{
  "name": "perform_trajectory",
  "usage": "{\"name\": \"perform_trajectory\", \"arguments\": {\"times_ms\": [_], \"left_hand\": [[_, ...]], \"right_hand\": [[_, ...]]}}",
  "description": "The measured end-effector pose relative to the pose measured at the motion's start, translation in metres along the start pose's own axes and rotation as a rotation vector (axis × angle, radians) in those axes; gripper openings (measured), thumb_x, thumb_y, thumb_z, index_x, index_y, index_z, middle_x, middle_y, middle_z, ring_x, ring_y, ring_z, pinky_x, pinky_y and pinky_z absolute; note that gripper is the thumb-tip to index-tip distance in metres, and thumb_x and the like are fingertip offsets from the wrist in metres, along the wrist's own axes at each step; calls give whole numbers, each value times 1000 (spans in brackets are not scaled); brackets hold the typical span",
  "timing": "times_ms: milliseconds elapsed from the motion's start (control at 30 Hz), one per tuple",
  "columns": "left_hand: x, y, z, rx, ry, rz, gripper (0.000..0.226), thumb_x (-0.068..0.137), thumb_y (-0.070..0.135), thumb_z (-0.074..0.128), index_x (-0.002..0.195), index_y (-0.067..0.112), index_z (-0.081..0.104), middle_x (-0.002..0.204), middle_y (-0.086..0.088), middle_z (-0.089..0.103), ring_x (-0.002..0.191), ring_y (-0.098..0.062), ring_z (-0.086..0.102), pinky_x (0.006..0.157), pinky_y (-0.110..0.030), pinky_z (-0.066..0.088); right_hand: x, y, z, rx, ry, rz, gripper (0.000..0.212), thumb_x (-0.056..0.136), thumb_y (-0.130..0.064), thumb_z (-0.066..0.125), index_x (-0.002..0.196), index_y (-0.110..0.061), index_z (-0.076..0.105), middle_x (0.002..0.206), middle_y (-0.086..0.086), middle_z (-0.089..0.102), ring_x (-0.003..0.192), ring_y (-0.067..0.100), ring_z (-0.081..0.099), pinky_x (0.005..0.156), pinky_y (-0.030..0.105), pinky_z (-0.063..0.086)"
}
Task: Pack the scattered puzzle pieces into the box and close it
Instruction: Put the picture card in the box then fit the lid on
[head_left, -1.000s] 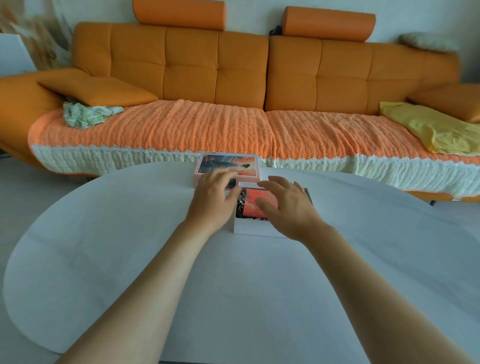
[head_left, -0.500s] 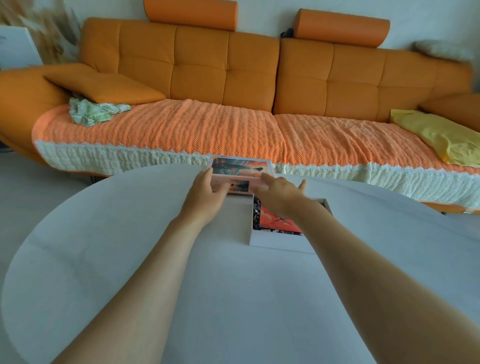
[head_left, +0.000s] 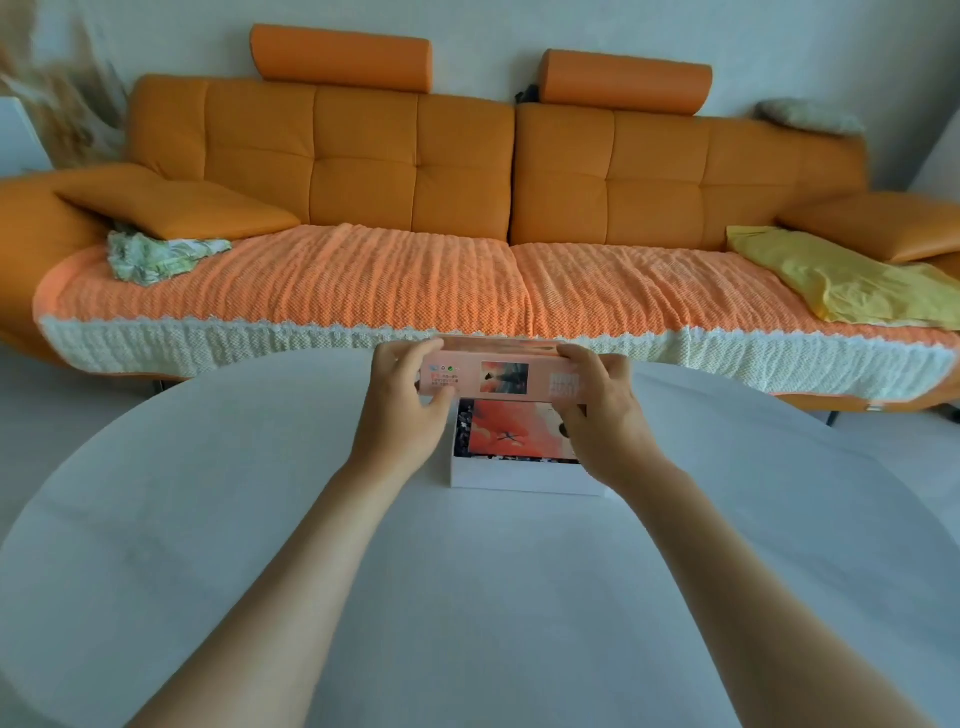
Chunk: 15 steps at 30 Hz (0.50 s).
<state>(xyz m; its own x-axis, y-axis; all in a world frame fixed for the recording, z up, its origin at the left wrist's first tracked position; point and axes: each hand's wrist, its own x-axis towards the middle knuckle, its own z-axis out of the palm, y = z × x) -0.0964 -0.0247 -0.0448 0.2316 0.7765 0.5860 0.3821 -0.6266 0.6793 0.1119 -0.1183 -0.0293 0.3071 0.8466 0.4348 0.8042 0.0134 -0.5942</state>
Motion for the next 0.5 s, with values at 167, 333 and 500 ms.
{"name": "perform_trajectory", "arguments": {"times_ms": [167, 333, 500], "left_hand": [[-27, 19, 11, 29, 2, 27, 43, 84, 6, 70, 125, 18, 59, 116, 1, 43, 104, -2, 48, 87, -1, 39], [-48, 25, 23, 59, -14, 17, 48, 79, 4, 73, 122, 19, 58, 117, 0, 40, 101, -2, 45, 88, -13, 44], [-54, 16, 26, 76, -65, 21, 59, 78, 0, 76, 131, 16, 55, 121, -3, 40, 107, -1, 41, 89, -5, 40]], "right_hand": [[-26, 17, -13, -8, 52, 35, 59, 89, -4, 57, 137, -34, 39, 120, 1, 35, 93, 20, 53, 68, 32, 54], [-45, 30, -10, -22, 25, 42, 56, 89, -1, 57, 131, -36, 44, 131, 3, 35, 108, 24, 54, 80, 28, 54], [-52, 37, -7, 16, -78, 88, 72, 91, -11, 58, 144, -45, 25, 138, 5, 37, 120, 26, 47, 96, 42, 51]]}}
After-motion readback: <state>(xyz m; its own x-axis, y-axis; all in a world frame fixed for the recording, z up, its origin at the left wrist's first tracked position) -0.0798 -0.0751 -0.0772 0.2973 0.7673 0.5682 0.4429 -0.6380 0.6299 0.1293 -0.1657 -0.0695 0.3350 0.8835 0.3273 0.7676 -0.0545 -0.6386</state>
